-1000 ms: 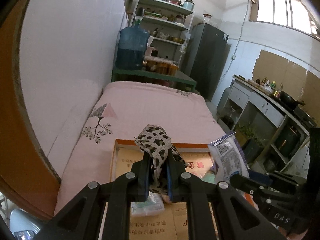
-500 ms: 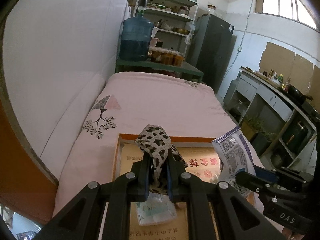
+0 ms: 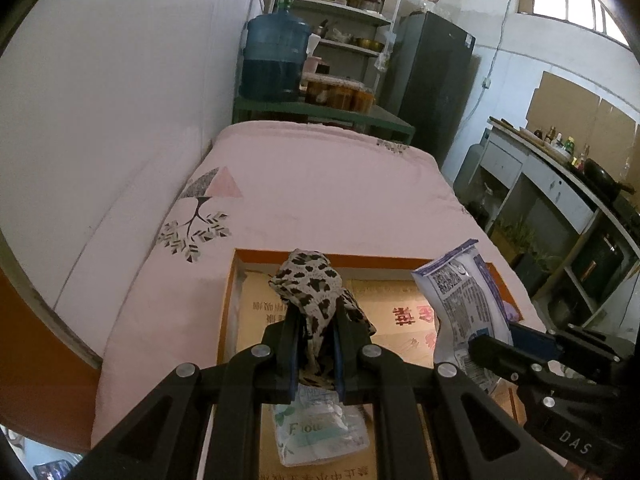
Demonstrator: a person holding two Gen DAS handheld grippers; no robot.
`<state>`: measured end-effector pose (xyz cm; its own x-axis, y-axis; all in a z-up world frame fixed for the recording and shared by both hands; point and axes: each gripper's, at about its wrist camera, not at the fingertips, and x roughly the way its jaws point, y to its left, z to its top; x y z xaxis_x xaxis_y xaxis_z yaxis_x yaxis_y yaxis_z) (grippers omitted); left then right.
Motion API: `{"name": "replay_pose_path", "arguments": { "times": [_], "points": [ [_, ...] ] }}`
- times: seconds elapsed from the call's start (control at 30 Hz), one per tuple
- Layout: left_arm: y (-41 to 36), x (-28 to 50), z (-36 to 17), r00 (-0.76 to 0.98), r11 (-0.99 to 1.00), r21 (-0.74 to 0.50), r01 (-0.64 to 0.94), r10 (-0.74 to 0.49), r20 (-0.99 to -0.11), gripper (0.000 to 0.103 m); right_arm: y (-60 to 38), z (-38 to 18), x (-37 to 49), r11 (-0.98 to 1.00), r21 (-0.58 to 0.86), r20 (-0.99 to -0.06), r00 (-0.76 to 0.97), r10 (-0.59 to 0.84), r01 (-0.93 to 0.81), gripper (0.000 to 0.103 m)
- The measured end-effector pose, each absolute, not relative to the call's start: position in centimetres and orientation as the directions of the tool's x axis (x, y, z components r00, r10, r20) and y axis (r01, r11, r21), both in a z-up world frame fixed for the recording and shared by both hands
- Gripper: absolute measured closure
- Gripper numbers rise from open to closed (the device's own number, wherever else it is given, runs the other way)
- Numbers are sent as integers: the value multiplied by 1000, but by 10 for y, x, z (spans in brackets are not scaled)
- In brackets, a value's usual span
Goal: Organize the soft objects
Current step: 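Carry the scrunchie and snack bag over the box lid with both tools, then lower scrunchie and snack bag into the box lid and open both tools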
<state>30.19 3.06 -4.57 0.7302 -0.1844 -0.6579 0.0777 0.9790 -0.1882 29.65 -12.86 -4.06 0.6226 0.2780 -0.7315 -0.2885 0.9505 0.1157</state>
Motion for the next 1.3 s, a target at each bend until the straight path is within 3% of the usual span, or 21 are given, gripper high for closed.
{"name": "replay_pose_path", "arguments": {
  "times": [0.5, 0.6, 0.67, 0.77, 1.3],
  "points": [
    [26, 308, -72, 685, 975, -205, 91, -210, -698, 90, -113, -55, 313, 946, 60, -752, 609, 254, -320, 73],
    [28, 309, -74, 676, 971, -221, 96, -226, -701, 82, -112, -56, 312, 944, 43, -749, 614, 247, -326, 63],
    [30, 309, -74, 681, 969, -228, 94, -230, -696, 66, -110, -58, 312, 945, 39, -751, 615, 242, -324, 54],
    [32, 304, -71, 693, 968, -232, 97, -233, -682, 49, -110, -59, 311, 947, 43, -750, 616, 242, -319, 52],
    [30, 286, -54, 723, 970, -220, 99, -222, -655, 49, -119, -56, 298, 953, 69, -739, 626, 248, -296, 47]
  ]
}}
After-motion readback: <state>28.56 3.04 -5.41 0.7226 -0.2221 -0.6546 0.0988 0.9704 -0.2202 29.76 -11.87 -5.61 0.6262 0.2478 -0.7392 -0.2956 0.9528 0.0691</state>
